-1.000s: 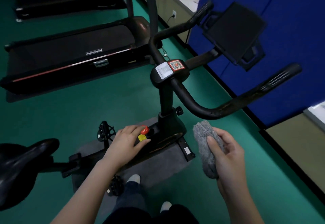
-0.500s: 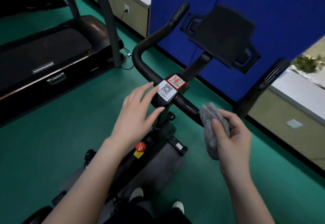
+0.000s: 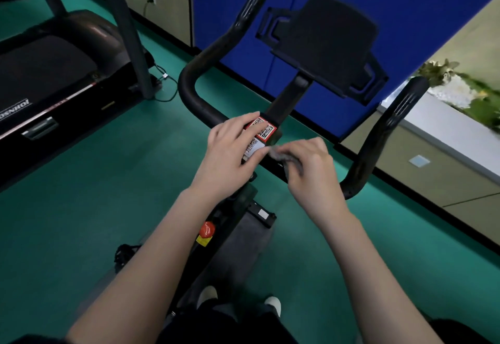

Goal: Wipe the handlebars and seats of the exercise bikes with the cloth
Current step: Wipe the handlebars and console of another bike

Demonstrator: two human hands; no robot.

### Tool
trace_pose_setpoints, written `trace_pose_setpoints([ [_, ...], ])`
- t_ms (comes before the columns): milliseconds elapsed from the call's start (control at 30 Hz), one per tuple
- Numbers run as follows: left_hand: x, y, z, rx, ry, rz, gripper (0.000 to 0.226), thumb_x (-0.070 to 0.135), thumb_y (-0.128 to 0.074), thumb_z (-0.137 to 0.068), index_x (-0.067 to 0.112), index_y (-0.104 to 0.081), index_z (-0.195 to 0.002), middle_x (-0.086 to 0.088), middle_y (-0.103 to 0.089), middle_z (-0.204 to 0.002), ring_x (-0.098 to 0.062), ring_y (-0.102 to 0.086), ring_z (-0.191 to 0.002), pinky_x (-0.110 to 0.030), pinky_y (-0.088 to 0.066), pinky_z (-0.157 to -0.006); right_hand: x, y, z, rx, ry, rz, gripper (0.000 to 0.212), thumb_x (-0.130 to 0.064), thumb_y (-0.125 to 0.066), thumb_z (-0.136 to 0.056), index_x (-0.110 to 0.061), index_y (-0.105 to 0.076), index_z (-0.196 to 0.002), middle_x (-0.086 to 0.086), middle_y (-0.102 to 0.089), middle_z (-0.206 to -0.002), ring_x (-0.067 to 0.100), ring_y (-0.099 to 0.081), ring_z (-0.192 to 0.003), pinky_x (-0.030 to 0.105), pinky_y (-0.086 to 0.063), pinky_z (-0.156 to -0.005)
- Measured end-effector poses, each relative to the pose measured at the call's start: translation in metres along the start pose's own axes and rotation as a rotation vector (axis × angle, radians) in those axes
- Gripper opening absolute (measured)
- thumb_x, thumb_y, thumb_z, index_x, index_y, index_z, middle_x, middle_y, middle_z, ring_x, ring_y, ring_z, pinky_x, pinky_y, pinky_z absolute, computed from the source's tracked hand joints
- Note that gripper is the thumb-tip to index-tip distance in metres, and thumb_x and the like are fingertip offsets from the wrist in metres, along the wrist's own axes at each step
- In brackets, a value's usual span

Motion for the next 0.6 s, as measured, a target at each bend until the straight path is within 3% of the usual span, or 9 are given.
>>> trace_pose_setpoints([
  [100, -0.003, -0.001, 0.0, 0.01, 0.007, 0.068, 0.042, 0.037, -0.045, -0.093, 0.022, -0.052, -0.131, 0.007, -0.044, -0.14, -0.013, -0.04, -0.127, -0.037, -0.022, -0.109, 0.009, 0.01, 0.011, -0.038, -0.018, 0.048, 0.038, 0.015, -0.054, -0.078, -0.012, -0.074, -0.095, -0.001, -0.071, -0.091, 0.023, -0.05, -0.089, 0.01, -0.033, -0.078],
  [200, -0.004, -0.001, -0.001, 0.032, 0.017, 0.097, 0.04, 0.035, -0.047, -0.092, 0.021, -0.054, -0.129, 0.006, -0.046, -0.139, -0.014, -0.042, -0.126, -0.039, -0.023, -0.109, 0.018, 0.022, 0.014, 0.031, -0.064, 0.059, 0.039, 0.015, -0.055, -0.076, -0.014, -0.075, -0.092, -0.003, -0.072, -0.089, 0.023, -0.053, -0.089, 0.013, -0.037, -0.08],
  [300, -0.004, -0.001, -0.002, 0.046, 0.027, 0.108, 0.038, 0.032, -0.051, -0.09, 0.021, -0.056, -0.127, 0.006, -0.047, -0.137, -0.015, -0.043, -0.125, -0.037, -0.024, -0.108, 0.004, 0.014, 0.007, 0.084, 0.086, 0.094, 0.032, 0.011, -0.055, -0.079, -0.01, -0.074, -0.093, -0.001, -0.071, -0.094, 0.024, -0.054, -0.089, 0.024, -0.041, -0.083],
  [433, -0.004, -0.001, -0.003, 0.053, 0.03, 0.12, 0.038, 0.029, -0.053, -0.089, 0.02, -0.057, -0.126, 0.006, -0.048, -0.137, -0.014, -0.043, -0.125, -0.033, -0.022, -0.106, -0.009, -0.011, 0.015, -0.019, 0.296, 0.208, 0.033, 0.019, -0.062, -0.075, -0.004, -0.071, -0.097, 0.003, -0.069, -0.105, 0.03, -0.054, -0.09, 0.04, -0.047, -0.08],
  [600, -0.004, -0.002, -0.002, 0.055, 0.038, 0.113, 0.038, 0.03, -0.053, -0.089, 0.02, -0.057, -0.126, 0.006, -0.047, -0.137, -0.014, -0.043, -0.125, -0.032, -0.02, -0.106, 0.013, 0.003, 0.037, -0.032, 0.432, 0.246, 0.029, 0.014, -0.054, -0.084, -0.003, -0.069, -0.101, 0.003, -0.067, -0.111, 0.024, -0.047, -0.093, 0.037, -0.046, -0.083],
])
Point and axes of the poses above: each hand's wrist, its own z-axis away from the middle knuckle, its own y-axis out of the back of the hand, x = y × z, the point moved 4 cm from there along -z, towards the middle knuckle
